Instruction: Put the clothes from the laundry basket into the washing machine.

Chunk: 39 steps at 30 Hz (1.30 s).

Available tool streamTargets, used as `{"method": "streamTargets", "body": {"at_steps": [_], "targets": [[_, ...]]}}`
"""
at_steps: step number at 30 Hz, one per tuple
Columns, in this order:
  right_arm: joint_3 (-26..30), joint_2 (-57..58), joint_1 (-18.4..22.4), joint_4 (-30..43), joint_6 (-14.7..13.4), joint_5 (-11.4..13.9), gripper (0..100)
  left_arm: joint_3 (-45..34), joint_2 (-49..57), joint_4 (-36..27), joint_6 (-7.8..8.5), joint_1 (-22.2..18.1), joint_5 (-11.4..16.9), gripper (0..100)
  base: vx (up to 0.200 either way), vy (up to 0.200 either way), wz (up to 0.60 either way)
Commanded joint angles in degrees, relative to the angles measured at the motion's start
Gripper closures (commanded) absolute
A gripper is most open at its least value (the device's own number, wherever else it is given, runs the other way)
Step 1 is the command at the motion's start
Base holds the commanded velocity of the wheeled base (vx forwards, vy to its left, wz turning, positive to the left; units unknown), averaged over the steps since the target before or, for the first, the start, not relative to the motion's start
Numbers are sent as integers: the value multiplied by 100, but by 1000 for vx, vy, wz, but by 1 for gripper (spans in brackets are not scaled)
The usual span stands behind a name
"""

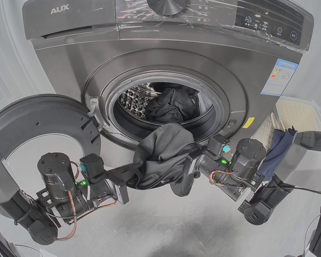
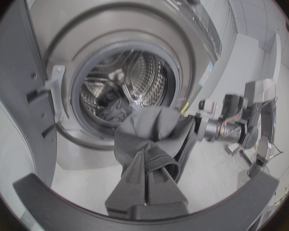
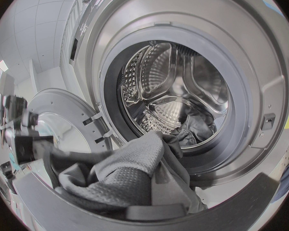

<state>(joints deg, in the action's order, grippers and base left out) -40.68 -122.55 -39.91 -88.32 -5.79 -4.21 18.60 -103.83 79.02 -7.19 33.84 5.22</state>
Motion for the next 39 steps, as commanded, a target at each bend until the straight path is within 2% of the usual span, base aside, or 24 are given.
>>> {"method": "streamTargets", "body": {"at_steps": [1, 5, 13, 14, 25, 31, 36, 39], "targets": [[-54, 223, -140, 8, -1, -45, 100, -190, -823, 272, 95, -35, 76, 100, 0, 0, 0], [-63, 284, -219, 25, -1, -54, 100, -155, -1456, 984, 113, -35, 58, 100, 0, 0, 0], [-54, 337, -219, 25, -1, -54, 100, -50, -1597, 975, 95, -35, 76, 100, 0, 0, 0], [-54, 337, -219, 25, -1, -54, 100, -32, -1597, 984, 95, -35, 76, 0, 0, 0, 0], [-221, 337, -148, 43, -1, -45, 100, -445, -1588, 984, 95, 44, 102, 0, 0, 0, 0], [-406, 302, -122, 61, 8, -45, 100, -1008, -1588, 984, 113, 325, 181, 0, 0, 0, 0], [-406, 293, -166, 61, -1, -45, 100, -911, -1535, 993, 113, 342, 173, 0, 0, 0, 0], [-370, 276, -201, 61, -1, -54, 100, -568, -1219, 984, 86, 290, 190, 0, 0, 0, 0]]}}
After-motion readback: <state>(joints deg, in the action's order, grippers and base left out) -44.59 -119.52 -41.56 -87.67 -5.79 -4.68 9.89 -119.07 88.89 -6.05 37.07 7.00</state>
